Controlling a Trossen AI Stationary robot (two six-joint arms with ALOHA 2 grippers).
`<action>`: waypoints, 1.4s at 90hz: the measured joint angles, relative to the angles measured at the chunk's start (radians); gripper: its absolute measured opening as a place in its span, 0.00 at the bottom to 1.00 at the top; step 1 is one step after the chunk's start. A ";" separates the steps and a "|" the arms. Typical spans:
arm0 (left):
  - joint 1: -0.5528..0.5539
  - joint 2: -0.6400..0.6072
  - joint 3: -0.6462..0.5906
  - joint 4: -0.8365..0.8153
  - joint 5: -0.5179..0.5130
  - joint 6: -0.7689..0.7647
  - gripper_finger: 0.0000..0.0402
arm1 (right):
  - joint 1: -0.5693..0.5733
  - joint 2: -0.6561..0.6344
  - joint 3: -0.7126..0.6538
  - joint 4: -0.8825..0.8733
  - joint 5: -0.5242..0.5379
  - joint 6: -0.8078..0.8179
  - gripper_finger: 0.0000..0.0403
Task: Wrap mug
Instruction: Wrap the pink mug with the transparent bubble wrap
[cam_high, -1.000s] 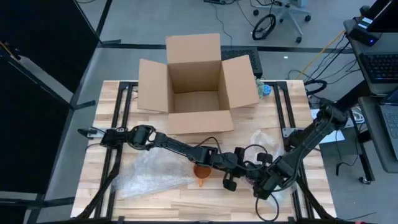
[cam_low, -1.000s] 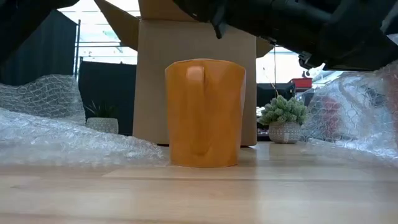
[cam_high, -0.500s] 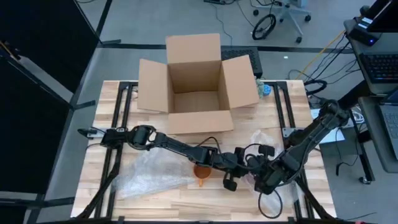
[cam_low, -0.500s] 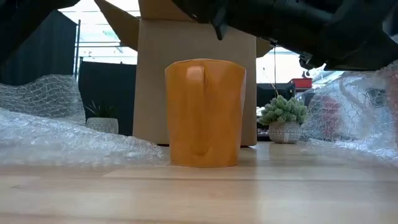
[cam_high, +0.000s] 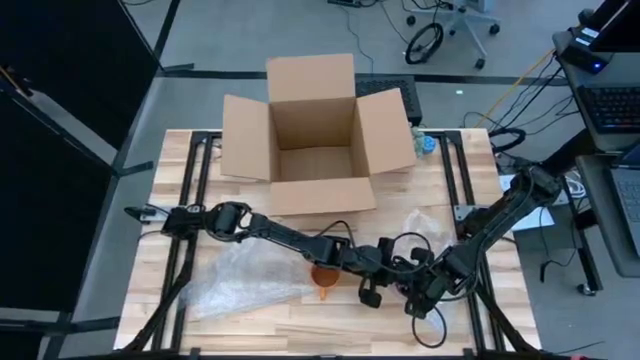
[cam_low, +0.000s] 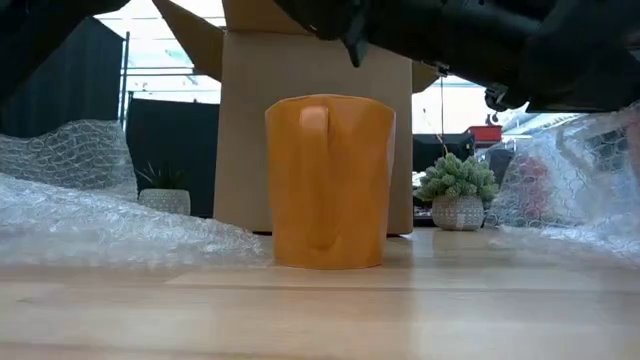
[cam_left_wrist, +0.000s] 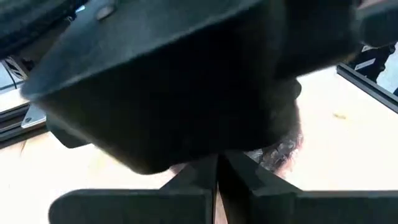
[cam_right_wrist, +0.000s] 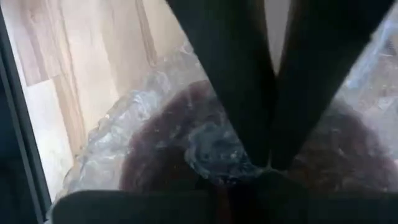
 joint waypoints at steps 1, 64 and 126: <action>-0.002 0.000 0.000 0.003 0.002 0.000 0.00 | -0.001 0.000 0.001 0.000 -0.002 0.000 0.04; -0.002 0.009 0.000 0.043 0.064 -0.027 0.00 | -0.002 0.005 0.034 -0.012 -0.007 -0.004 0.16; 0.007 0.012 0.001 0.043 0.033 -0.026 0.00 | -0.001 0.007 0.332 -0.422 0.028 -0.078 0.30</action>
